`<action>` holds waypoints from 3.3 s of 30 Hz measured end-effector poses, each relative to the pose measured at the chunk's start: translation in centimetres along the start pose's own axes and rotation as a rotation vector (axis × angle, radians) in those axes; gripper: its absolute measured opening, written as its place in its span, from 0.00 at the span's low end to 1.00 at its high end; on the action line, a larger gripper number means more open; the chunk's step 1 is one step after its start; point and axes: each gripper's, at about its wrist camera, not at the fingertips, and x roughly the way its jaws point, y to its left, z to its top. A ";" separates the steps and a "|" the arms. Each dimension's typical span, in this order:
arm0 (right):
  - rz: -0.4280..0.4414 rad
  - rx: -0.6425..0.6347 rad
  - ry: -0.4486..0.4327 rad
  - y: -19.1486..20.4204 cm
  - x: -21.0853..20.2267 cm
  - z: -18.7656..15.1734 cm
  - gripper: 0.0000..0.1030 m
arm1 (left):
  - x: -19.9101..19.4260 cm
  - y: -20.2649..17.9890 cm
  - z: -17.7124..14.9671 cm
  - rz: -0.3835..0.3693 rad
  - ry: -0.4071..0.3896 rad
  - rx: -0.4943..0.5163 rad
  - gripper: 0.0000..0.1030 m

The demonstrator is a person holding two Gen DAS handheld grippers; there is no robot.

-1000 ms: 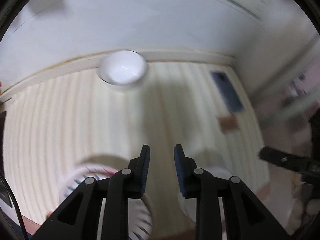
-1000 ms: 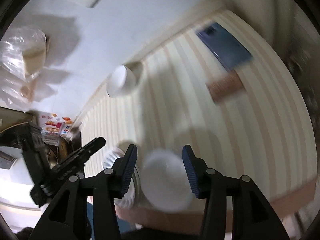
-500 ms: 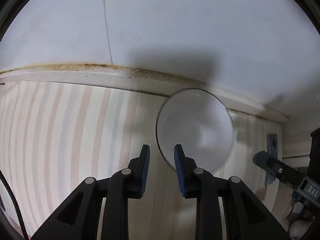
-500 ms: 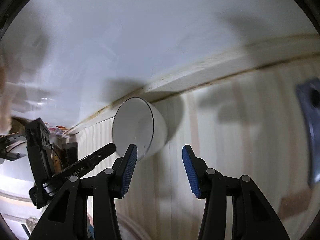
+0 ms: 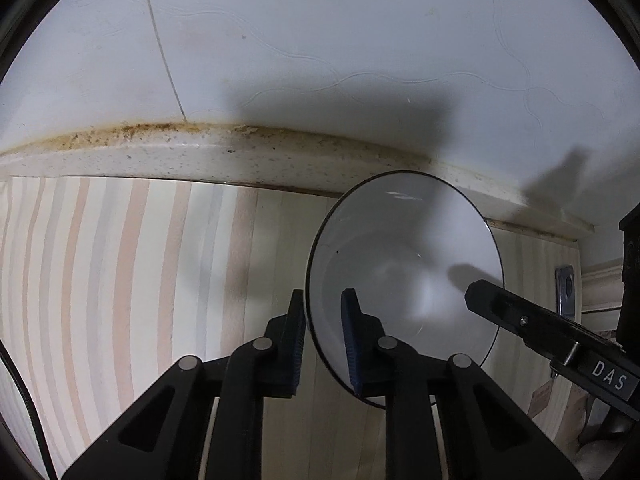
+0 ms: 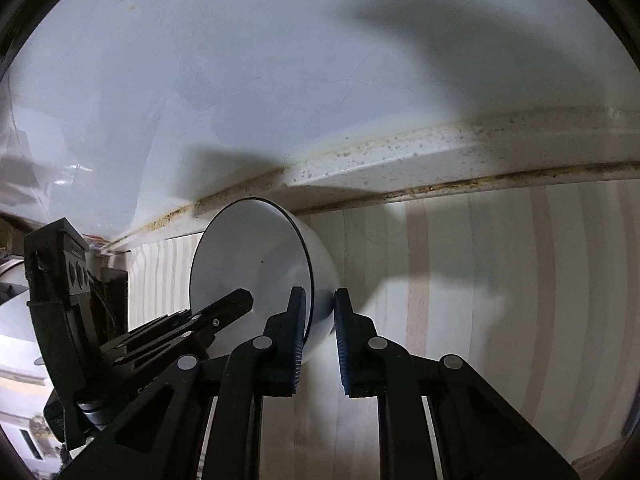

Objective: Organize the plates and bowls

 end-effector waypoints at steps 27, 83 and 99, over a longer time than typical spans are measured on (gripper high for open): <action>-0.053 0.066 -0.188 1.7 -15.0 -14.7 0.15 | -12.7 -6.6 -11.6 -0.085 -0.076 0.221 0.15; -0.149 0.271 -0.147 -5.0 -17.9 -32.2 0.18 | -9.2 -12.6 -25.3 -0.055 0.085 0.462 0.16; -0.243 0.222 -0.245 -0.4 -23.9 -34.0 0.81 | -18.1 -11.9 -26.4 -0.067 -0.051 0.509 0.22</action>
